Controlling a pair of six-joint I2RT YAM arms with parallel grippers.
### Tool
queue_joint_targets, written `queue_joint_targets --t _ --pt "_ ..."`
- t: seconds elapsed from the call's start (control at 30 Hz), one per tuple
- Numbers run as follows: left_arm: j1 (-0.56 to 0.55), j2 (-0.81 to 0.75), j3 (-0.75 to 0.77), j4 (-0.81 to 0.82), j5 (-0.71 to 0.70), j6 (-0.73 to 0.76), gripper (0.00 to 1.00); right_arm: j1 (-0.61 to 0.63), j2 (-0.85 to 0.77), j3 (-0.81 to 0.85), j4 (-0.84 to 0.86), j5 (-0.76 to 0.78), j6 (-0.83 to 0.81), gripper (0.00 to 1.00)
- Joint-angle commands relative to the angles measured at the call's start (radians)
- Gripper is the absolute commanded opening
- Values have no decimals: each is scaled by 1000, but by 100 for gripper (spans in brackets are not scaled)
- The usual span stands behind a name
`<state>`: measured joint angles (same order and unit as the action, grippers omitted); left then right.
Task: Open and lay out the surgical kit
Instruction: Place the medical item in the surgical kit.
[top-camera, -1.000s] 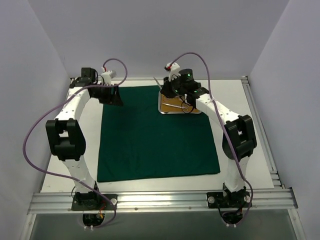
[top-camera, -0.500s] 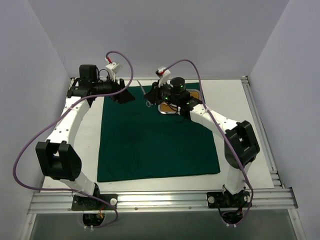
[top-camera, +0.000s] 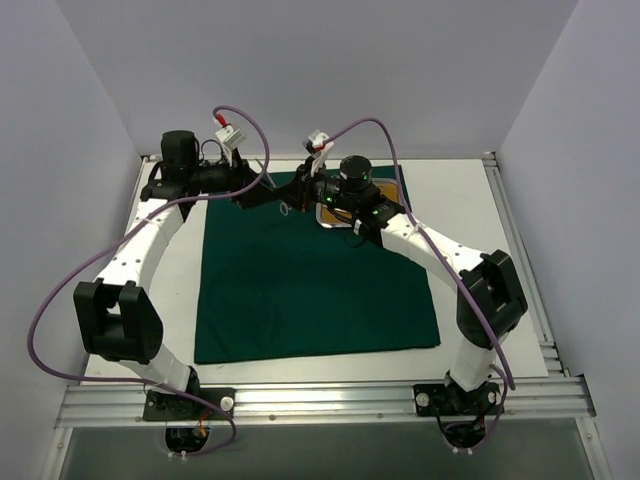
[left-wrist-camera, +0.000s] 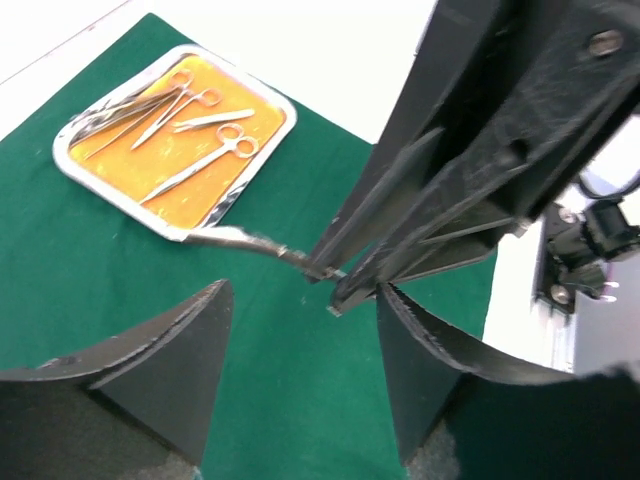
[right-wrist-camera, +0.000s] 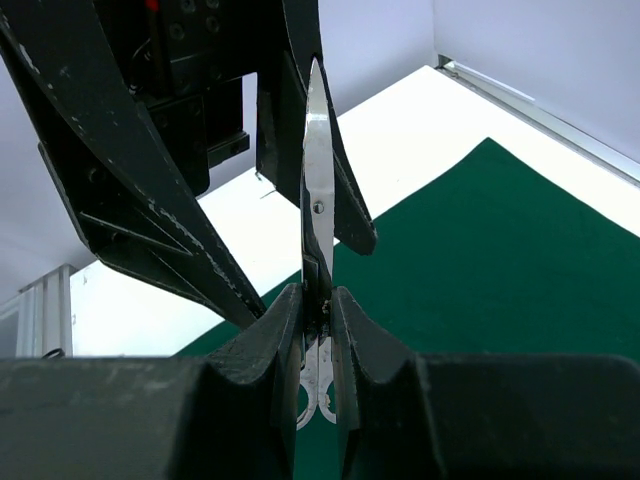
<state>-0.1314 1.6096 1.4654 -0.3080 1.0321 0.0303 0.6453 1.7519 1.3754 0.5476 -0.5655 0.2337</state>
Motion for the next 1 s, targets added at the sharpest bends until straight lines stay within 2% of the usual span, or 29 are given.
queue_joint_targets --t 0.0,0.2,0.33,0.5,0.77,0.87,0.93,0.97 --pt "13 -46 -10 102 101 -41 67 4 -51 22 55 -51 -22 0" --pt "27 -53 -37 219 135 -153 64 13 -58 20 55 -70 -23 0" --pt "38 -62 -59 291 155 -217 54 13 -63 19 55 -76 -23 0" --pt "36 -71 -76 291 151 -227 47 17 -63 22 61 -77 -19 0" --pt "35 -85 -109 418 174 -331 33 25 -25 24 81 -96 9 0" --pt "33 -88 -137 440 178 -352 21 25 -19 21 100 -99 18 0" --pt "33 -89 -149 429 174 -349 7 25 -14 22 107 -97 23 0" --pt "33 -89 -151 420 171 -342 3 24 -12 25 107 -100 26 0"
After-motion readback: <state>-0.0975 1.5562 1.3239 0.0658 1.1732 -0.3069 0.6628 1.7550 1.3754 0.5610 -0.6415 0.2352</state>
